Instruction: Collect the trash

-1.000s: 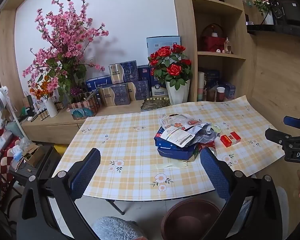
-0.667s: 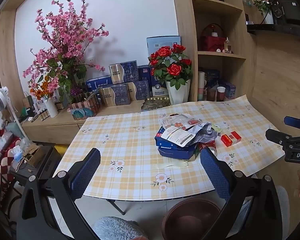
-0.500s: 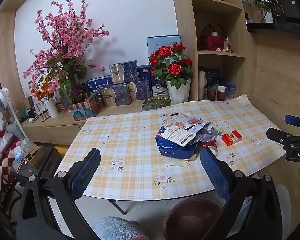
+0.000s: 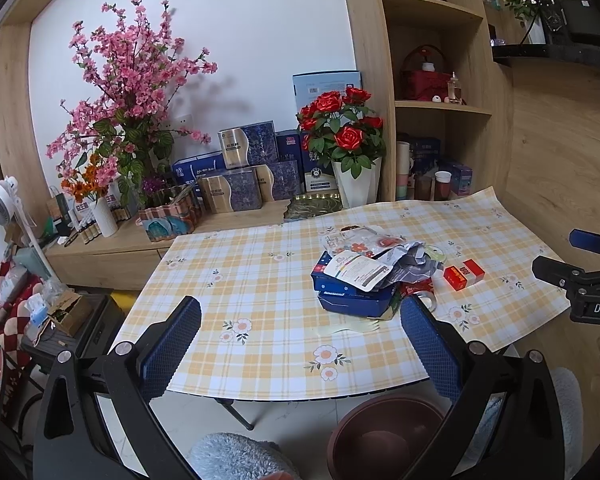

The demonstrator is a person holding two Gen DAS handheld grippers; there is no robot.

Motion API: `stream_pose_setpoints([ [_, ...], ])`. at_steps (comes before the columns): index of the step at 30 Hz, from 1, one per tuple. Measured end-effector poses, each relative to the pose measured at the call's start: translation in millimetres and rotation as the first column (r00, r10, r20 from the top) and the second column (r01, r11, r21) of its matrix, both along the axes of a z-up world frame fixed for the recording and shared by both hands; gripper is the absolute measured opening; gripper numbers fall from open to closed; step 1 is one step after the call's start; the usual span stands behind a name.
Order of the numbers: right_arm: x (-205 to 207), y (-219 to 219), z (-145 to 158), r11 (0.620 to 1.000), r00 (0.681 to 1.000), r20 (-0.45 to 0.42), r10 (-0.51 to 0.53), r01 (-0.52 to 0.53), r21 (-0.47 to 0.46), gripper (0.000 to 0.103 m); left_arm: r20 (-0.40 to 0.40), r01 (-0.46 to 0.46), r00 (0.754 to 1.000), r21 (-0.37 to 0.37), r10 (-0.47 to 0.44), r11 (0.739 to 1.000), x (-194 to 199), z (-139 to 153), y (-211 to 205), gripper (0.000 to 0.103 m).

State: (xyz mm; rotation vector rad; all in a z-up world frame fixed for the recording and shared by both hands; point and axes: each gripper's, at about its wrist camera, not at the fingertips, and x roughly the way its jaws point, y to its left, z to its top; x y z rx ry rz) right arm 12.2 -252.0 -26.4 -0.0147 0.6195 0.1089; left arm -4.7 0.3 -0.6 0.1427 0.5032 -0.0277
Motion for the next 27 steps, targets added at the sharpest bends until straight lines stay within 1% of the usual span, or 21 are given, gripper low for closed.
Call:
stream_pose_setpoints([
  [8, -0.4, 0.4, -0.2, 1.000, 1.000, -0.001, -0.001, 0.001, -0.003, 0.097, -0.005, 0.002, 1.000, 0.002, -0.002, 1.000, 0.4, -2.6, 0.0, 0.098],
  [17, 0.4, 2.5, 6.4, 1.000, 1.000, -0.002, -0.001, 0.001, -0.005, 0.097, -0.006, 0.002, 1.000, 0.001, -0.002, 1.000, 0.6, -2.9, 1.2, 0.098],
  [18, -0.3, 0.4, -1.4, 1.000, 1.000, -0.002, -0.001, 0.001, -0.005, 0.097, -0.006, 0.002, 1.000, 0.002, -0.002, 1.000, 0.8, -3.0, 0.8, 0.098],
  [27, 0.5, 0.6, -2.2, 1.000, 1.000, -0.003, 0.001, -0.001, -0.006, 0.097, -0.007, 0.002, 1.000, 0.000, -0.002, 1.000, 0.8, -3.9, 1.0, 0.098],
])
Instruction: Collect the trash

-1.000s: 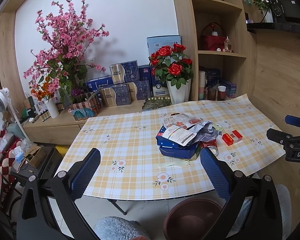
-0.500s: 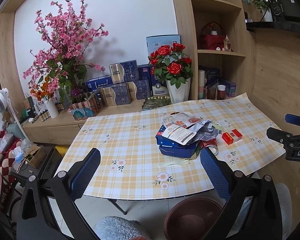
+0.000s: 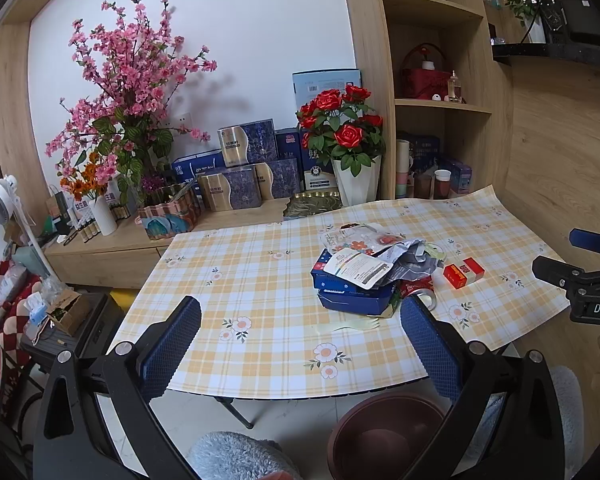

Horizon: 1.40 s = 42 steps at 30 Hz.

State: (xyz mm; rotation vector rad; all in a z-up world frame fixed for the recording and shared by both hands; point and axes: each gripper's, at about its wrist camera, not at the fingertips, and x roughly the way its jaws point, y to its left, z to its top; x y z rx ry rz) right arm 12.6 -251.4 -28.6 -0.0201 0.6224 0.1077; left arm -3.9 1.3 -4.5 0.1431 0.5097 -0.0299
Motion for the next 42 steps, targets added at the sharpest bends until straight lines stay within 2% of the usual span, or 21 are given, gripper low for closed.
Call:
stream_pose_setpoints([
  [11, 0.5, -1.1, -1.1, 1.000, 1.000, -0.003, -0.001, 0.001, -0.002, 0.097, -0.006, 0.002, 1.000, -0.013, -0.003, 1.000, 2.0, -2.4, 2.0, 0.098],
  [16, 3.4, -3.6, -14.8, 1.000, 1.000, -0.006, -0.007, 0.007, 0.002, 0.097, -0.002, 0.002, 1.000, -0.032, -0.002, 0.999, 2.9, -2.6, 3.9, 0.098],
  [22, 4.8, -9.7, -17.5, 0.997, 1.000, -0.016, -0.005, 0.006, 0.080, 0.097, 0.023, 0.043, 0.999, -0.084, -0.041, 0.996, 6.3, -8.8, 11.6, 0.098],
  [28, 13.1, -8.2, -29.9, 0.997, 0.999, -0.039, 0.003, 0.000, 0.074, 0.097, 0.088, 0.043, 0.996, -0.116, -0.032, 0.992, 12.1, -19.3, 21.7, 0.098],
  [29, 14.6, -7.8, -32.4, 0.997, 0.999, -0.039, 0.005, -0.002, 0.074, 0.097, 0.084, 0.042, 0.996, -0.121, -0.032, 0.992, 14.0, -21.4, 22.6, 0.098],
  [32, 20.2, -5.8, -40.2, 0.999, 1.000, -0.023, 0.004, -0.002, 0.051, 0.098, -0.001, 0.058, 0.998, -0.166, -0.059, 0.984, 27.3, -32.2, 25.7, 0.098],
  [33, 24.1, -5.5, -44.5, 0.998, 0.999, -0.043, 0.019, -0.017, 0.058, 0.098, -0.026, 0.051, 0.998, -0.174, -0.056, 0.983, 32.1, -38.1, 25.9, 0.098],
  [35, 32.9, -3.4, -52.7, 0.999, 0.996, -0.083, 0.028, -0.025, 0.040, 0.097, -0.045, 0.039, 0.998, -0.160, -0.046, 0.986, 37.7, -44.5, 25.2, 0.098],
  [38, 41.8, -1.8, -62.1, 0.999, 0.995, -0.095, -0.022, 0.019, -0.031, 0.097, -0.070, 0.017, 0.997, -0.106, -0.024, 0.994, 48.7, -56.5, 22.0, 0.098],
  [41, 50.9, -6.0, -70.3, 0.998, 0.994, -0.097, -0.044, 0.041, -0.042, 0.097, -0.104, 0.009, 0.994, -0.140, -0.024, 0.990, 66.5, -66.8, 25.5, 0.097],
  [42, 55.5, -8.9, -72.9, 0.998, 0.994, -0.095, -0.051, 0.048, -0.029, 0.097, -0.120, 0.008, 0.992, -0.156, -0.027, 0.988, 73.6, -69.5, 27.2, 0.093],
])
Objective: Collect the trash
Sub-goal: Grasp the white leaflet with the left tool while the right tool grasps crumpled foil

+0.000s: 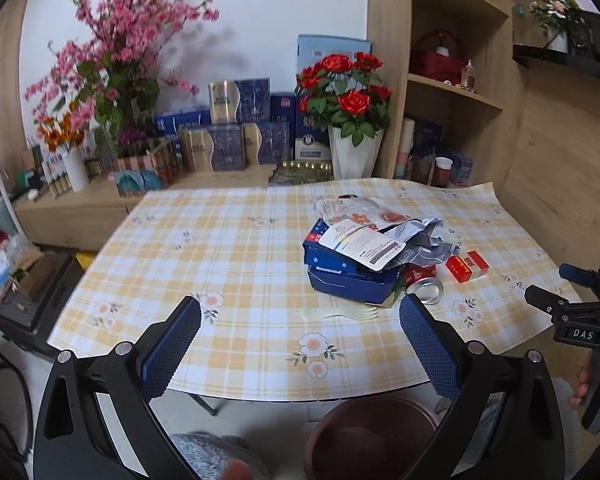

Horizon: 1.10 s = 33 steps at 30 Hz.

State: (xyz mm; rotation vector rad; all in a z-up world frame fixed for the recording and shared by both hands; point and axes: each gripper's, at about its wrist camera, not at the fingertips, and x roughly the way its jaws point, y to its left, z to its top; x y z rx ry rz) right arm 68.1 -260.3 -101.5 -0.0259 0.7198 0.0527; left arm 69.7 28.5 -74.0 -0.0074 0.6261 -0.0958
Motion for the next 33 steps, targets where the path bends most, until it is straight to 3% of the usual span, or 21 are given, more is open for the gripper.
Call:
stream_pose_setpoints([
  [1, 3.6, -2.0, -3.7, 1.000, 1.000, 0.001, -0.003, 0.003, 0.007, 0.097, -0.022, 0.008, 1.000, -0.028, -0.009, 1.000, 8.8, -2.9, 1.4, 0.082],
  [2, 9.8, -3.8, -8.6, 1.000, 1.000, -0.005, -0.010, 0.010, 0.013, 0.097, -0.058, 0.024, 0.998, -0.071, -0.028, 0.997, 21.8, -8.3, 2.2, 0.078],
  [6, 29.4, -4.3, -27.0, 1.000, 1.000, -0.027, -0.010, 0.011, 0.013, 0.097, -0.145, 0.048, 0.986, -0.225, -0.082, 0.973, 64.9, -26.6, 0.7, 0.064],
  [8, 40.9, -4.6, -37.8, 1.000, 0.999, -0.045, -0.001, 0.002, 0.018, 0.097, -0.178, 0.038, 0.979, -0.296, -0.094, 0.954, 87.4, -35.7, -1.1, 0.063],
  [13, 61.3, -6.2, -54.6, 0.999, 0.998, -0.063, 0.013, -0.011, 0.031, 0.097, -0.290, -0.036, 0.945, -0.552, -0.151, 0.833, 151.8, -70.3, -4.5, 0.052],
  [15, 67.5, -7.3, -58.4, 0.999, 0.998, -0.059, 0.019, -0.018, 0.028, 0.097, -0.340, -0.078, 0.921, -0.633, -0.187, 0.770, 173.5, -90.4, -5.2, 0.049],
  [18, 74.7, -8.8, -62.8, 0.999, 0.998, -0.057, 0.025, -0.024, 0.025, 0.097, -0.393, -0.148, 0.895, -0.706, -0.209, 0.692, 192.6, -114.1, -3.2, 0.047],
  [21, 79.9, -10.0, -67.3, 0.999, 0.998, -0.062, 0.030, -0.028, 0.032, 0.097, -0.401, -0.172, 0.886, -0.751, -0.234, 0.637, 202.5, -127.5, -3.4, 0.047],
  [23, 82.3, -9.6, -70.6, 0.999, 0.997, -0.066, 0.036, -0.034, 0.034, 0.097, -0.396, -0.169, 0.880, -0.776, -0.262, 0.607, 204.7, -131.7, -5.4, 0.034],
  [24, 82.9, -8.8, -71.5, 0.999, 0.997, -0.067, 0.038, -0.036, 0.034, 0.097, -0.396, -0.161, 0.878, -0.775, -0.270, 0.612, 204.9, -131.5, -6.9, 0.020],
  [25, 84.1, -8.1, -72.5, 0.999, 0.997, -0.069, 0.042, -0.040, 0.034, 0.097, -0.383, -0.139, 0.881, -0.771, -0.278, 0.621, 203.4, -130.1, -8.7, 0.016],
  [29, 84.7, -6.3, -71.3, 0.998, 0.997, -0.051, 0.058, -0.056, 0.040, 0.097, -0.323, -0.074, 0.912, -0.739, -0.254, 0.670, 190.3, -115.0, -6.9, 0.014],
  [33, 88.7, -2.1, -68.0, 0.995, 0.996, -0.035, 0.088, -0.086, 0.047, 0.097, -0.228, 0.019, 0.947, -0.661, -0.226, 0.750, 167.1, -82.9, 0.5, 0.013],
])
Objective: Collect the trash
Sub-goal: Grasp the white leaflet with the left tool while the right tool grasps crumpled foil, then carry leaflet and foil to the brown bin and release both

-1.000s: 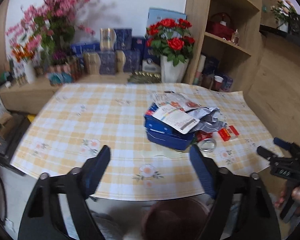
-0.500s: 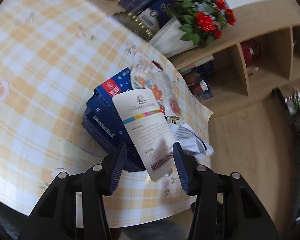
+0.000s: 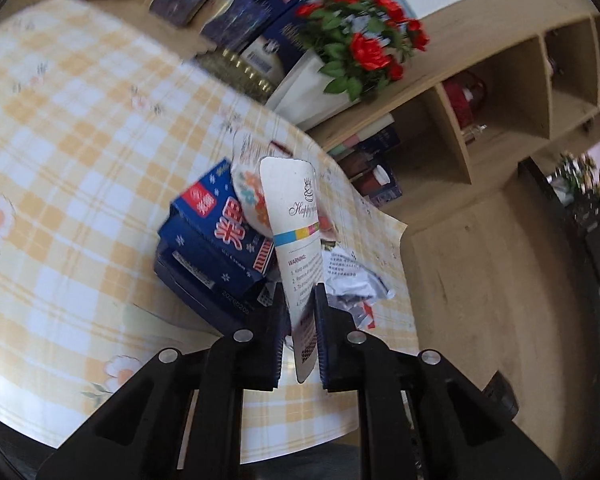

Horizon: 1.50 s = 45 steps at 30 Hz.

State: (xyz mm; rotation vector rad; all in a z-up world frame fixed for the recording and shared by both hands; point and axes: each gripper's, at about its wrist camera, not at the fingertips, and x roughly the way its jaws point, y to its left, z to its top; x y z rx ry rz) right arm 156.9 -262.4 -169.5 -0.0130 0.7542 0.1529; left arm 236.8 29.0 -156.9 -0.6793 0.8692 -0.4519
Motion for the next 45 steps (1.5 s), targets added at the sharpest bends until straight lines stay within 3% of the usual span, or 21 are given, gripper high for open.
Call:
stream_pose_setpoints([
  [4, 8.4, 7.5, 8.2, 0.999, 0.999, 0.030, 0.039, -0.039, 0.003, 0.097, 0.081, -0.022, 0.997, 0.117, 0.013, 0.993, -21.0, 18.8, 11.0, 0.013],
  [7, 16.9, 16.1, 18.6, 0.997, 0.994, 0.075, 0.082, -0.082, 0.000, 0.097, 0.093, -0.033, 0.996, 0.151, 0.019, 0.988, -31.4, 20.1, 20.3, 0.013],
  [8, 19.4, 20.4, 20.3, 0.995, 0.992, 0.085, 0.098, -0.096, -0.023, 0.097, 0.100, -0.035, 0.995, 0.170, 0.018, 0.985, -36.3, 20.9, 23.3, 0.013],
  [11, 30.2, 39.8, 20.8, 0.967, 0.980, 0.110, 0.167, -0.141, -0.215, 0.094, 0.119, -0.033, 0.993, 0.228, 0.006, 0.973, -47.5, 21.1, 26.8, 0.013],
  [13, 41.5, 46.5, 14.1, 0.935, 0.975, 0.093, 0.203, -0.165, -0.313, 0.084, 0.124, -0.029, 0.992, 0.255, -0.003, 0.967, -53.1, 19.2, 28.2, 0.013],
  [15, 56.3, 44.4, 5.4, 0.927, 0.977, 0.061, 0.204, -0.173, -0.333, 0.076, 0.126, -0.025, 0.992, 0.270, -0.009, 0.963, -58.1, 16.4, 29.8, 0.013],
  [20, 75.5, 44.3, 2.8, 0.933, 0.969, 0.062, 0.240, -0.213, -0.289, 0.069, 0.120, -0.010, 0.992, 0.271, -0.023, 0.963, -62.5, 10.1, 29.7, 0.013],
  [22, 78.5, 49.0, 2.2, 0.940, 0.966, 0.054, 0.253, -0.232, -0.251, 0.044, 0.116, -0.003, 0.993, 0.264, -0.028, 0.965, -64.4, 9.0, 27.8, 0.013],
  [23, 80.1, 50.6, 2.5, 0.945, 0.967, 0.046, 0.249, -0.233, -0.230, 0.023, 0.111, 0.003, 0.993, 0.255, -0.032, 0.967, -65.5, 8.9, 27.0, 0.013],
  [26, 75.4, 48.1, 10.7, 0.969, 0.974, 0.055, 0.221, -0.212, -0.130, 0.015, 0.106, 0.013, 0.994, 0.236, -0.039, 0.972, -70.7, 10.9, 25.5, 0.013],
  [35, 9.7, 10.4, 52.0, 0.996, 0.986, 0.142, 0.082, -0.088, 0.034, 0.012, 0.137, 0.008, 0.989, 0.292, -0.050, 0.956, -112.5, 24.7, 27.6, 0.013],
  [40, -48.1, 4.4, 62.8, 0.992, 0.987, 0.128, 0.093, -0.103, 0.072, 0.012, 0.140, 0.007, 0.989, 0.306, -0.052, 0.952, -143.3, 25.1, 31.8, 0.013],
  [45, -103.4, 17.5, 52.9, 0.981, 0.986, 0.068, 0.151, -0.158, 0.114, 0.012, 0.133, 0.008, 0.990, 0.327, -0.054, 0.945, -176.7, 22.0, 34.3, 0.013],
])
